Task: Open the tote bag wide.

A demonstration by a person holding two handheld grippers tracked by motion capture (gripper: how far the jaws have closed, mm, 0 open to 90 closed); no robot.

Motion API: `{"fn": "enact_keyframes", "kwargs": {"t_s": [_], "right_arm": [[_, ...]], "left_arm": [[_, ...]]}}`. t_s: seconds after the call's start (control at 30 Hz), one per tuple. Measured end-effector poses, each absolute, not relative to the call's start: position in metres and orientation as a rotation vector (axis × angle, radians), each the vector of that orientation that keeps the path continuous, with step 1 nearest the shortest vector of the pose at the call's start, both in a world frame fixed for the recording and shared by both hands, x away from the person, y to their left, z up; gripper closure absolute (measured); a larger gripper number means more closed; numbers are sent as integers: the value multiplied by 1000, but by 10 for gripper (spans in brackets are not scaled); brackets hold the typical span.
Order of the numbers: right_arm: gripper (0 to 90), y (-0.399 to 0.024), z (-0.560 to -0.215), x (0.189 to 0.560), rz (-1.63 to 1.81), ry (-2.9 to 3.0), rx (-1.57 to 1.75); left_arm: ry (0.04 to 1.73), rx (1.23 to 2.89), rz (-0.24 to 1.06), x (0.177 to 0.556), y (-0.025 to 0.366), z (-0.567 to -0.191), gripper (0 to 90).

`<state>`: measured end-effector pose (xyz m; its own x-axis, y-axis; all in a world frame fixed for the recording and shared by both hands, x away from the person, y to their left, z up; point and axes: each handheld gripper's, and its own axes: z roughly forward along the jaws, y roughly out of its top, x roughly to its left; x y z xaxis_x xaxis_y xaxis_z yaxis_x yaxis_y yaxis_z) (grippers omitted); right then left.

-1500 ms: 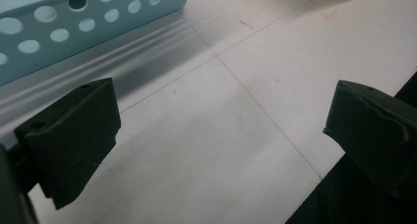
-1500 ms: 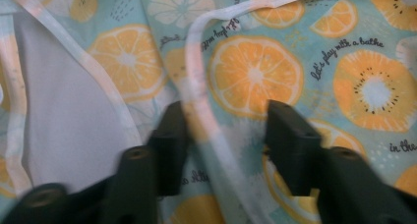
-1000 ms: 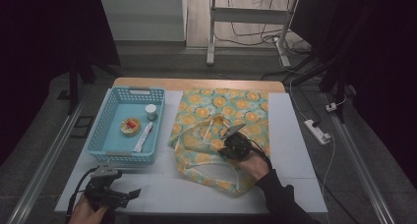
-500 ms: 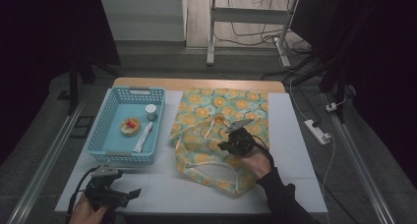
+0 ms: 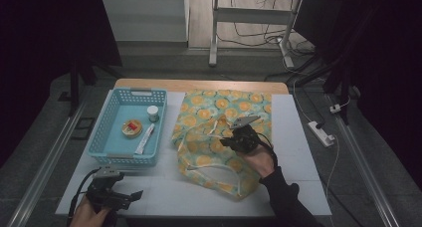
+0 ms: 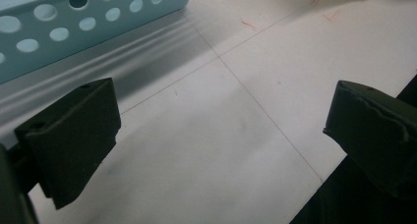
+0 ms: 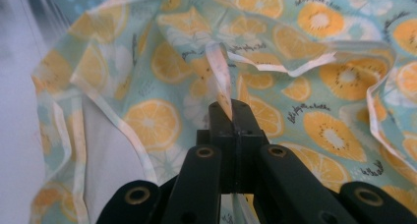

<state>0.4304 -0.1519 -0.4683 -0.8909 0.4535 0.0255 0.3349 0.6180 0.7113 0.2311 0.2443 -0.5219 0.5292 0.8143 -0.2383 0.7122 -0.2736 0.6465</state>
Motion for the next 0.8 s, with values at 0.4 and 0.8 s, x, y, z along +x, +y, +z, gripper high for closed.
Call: {"fn": "enact_keyframes", "kwargs": {"t_s": [0.4, 0.8], "right_arm": [[900, -153, -445, 434, 1215, 2626, 641], [900, -160, -429, 437, 1284, 2577, 645]], "left_arm": [[1246, 2055, 196, 231, 243, -522, 3], [1249, 2045, 192, 231, 244, -522, 3]]}}
